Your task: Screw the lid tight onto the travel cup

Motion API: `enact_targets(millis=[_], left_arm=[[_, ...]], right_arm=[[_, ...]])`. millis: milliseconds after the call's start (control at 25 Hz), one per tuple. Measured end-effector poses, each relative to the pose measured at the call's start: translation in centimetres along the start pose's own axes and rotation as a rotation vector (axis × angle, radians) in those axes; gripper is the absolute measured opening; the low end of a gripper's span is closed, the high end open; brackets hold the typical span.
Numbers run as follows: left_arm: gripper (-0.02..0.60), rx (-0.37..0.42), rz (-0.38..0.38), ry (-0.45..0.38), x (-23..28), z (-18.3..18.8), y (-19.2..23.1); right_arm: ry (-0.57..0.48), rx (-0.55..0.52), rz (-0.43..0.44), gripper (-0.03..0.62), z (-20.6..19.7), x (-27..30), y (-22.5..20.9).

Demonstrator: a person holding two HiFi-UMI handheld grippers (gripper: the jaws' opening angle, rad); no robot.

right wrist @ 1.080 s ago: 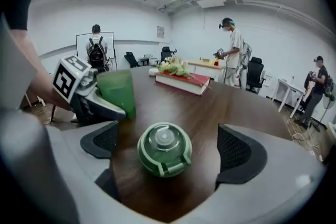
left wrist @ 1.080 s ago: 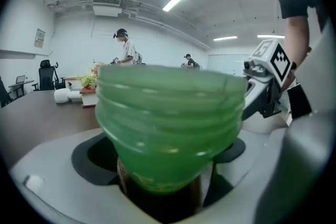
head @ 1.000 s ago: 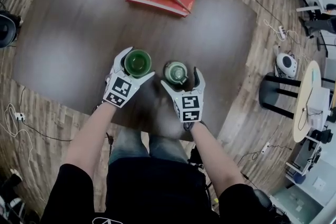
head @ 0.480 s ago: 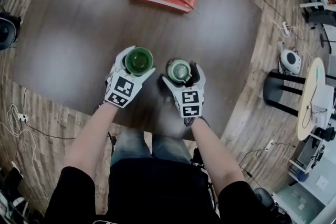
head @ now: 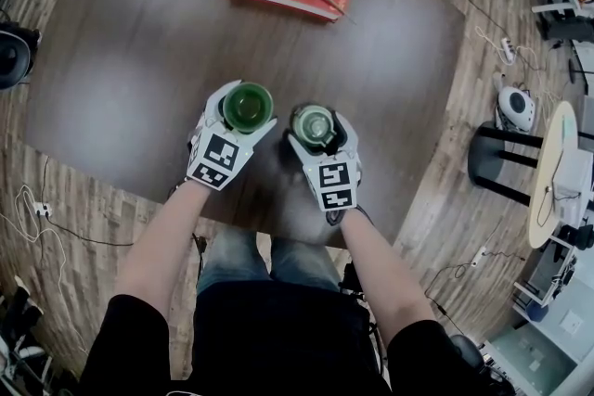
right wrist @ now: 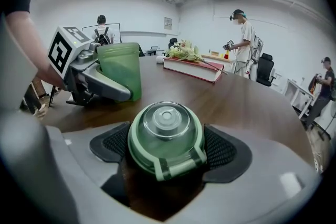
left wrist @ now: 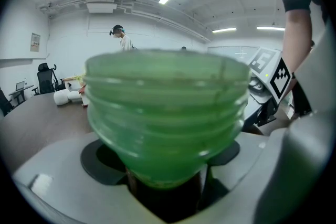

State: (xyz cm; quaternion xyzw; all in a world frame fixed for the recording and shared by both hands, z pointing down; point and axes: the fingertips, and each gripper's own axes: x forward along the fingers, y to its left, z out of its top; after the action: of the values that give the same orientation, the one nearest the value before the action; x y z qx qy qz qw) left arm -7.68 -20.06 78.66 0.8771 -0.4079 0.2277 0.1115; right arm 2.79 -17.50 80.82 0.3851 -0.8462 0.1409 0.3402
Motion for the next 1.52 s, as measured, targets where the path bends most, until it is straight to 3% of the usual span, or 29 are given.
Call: enact_targets(millis=[240, 440, 720, 1000, 1240, 1520], left_arm=[[0.399, 0.001, -0.035, 0.007, -0.6, 0.5, -0.3], [0.399, 0.014, -0.074, 0.02, -1.7, 2.5, -0.7], [0.4, 0.046, -0.247, 0.077, -4.4, 8.1, -4.6], [0.4, 0.188, -0.475, 0.163, -7.3, 14.7, -9.6], [0.4, 0.306, -0.587, 0.19, -9.3, 19.1, -12.4], [0.4, 0.345, -0.638, 0.158, -10.6, 22.4, -14.0]], right_arm=[[0.001, 0.027, 0.021, 0.443, 0.0, -0.4, -0.4], [-0.07, 0.028, 0.078, 0.443, 3.4, -3.0, -1.6], [-0.247, -0.064, 0.312, 0.443, 14.1, -12.9, -0.6], [-0.295, -0.189, 0.569, 0.443, 22.8, -21.7, 2.6], [-0.27, -0.333, 0.701, 0.443, 25.7, -24.7, 4.5], [-0.238, -0.429, 0.753, 0.445, 26.6, -26.9, 5.1]])
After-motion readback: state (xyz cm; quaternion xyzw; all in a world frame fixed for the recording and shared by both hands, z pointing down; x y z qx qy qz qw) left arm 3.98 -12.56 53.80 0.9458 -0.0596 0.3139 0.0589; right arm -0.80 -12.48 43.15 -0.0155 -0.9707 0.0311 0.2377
